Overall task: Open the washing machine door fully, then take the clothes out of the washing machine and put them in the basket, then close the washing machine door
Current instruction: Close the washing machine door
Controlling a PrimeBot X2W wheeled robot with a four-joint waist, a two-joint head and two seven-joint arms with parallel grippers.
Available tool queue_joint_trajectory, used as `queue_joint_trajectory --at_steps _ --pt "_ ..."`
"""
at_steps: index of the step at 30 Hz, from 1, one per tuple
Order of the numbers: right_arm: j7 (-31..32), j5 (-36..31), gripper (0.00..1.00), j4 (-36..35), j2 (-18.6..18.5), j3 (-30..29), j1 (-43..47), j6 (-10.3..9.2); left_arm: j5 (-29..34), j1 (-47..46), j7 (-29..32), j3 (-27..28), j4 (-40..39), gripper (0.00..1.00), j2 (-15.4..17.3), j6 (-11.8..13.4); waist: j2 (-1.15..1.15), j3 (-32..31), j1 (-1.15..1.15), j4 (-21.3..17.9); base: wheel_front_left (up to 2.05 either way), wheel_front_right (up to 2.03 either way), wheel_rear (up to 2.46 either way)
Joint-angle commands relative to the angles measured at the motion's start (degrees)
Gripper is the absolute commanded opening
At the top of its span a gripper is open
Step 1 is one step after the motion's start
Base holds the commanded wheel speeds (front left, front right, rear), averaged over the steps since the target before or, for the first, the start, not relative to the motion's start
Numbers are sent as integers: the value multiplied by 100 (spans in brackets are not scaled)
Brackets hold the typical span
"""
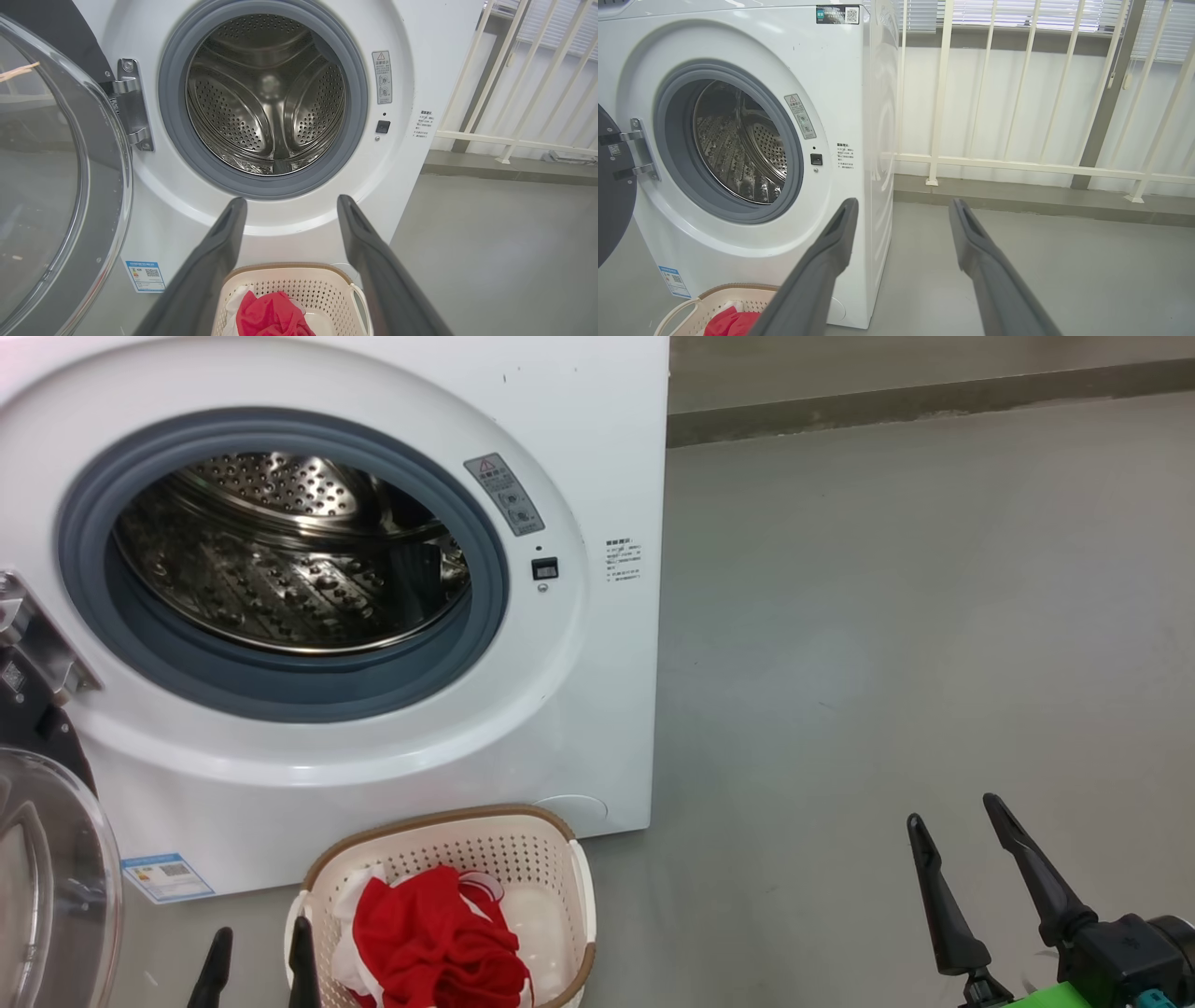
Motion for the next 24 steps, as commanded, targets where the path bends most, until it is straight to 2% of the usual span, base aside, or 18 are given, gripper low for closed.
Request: queue_joint_trajectory --at_steps 1,14,24 --pt "-37 -59 100 -172 -77 143 -114 28 59 -128 -70 179 -161 100 29 -28 0 2 0 9 0 0 0" --pt "-37 -42 100 -161 -83 142 -128 28 96 -159 -70 102 -159 100 29 23 0 -1 0 46 -6 5 1" --pt "-37 -35 100 -171 -91 136 -106 28 141 -166 -70 94 -172 100 29 3 0 -2 0 74 -125 118 8"
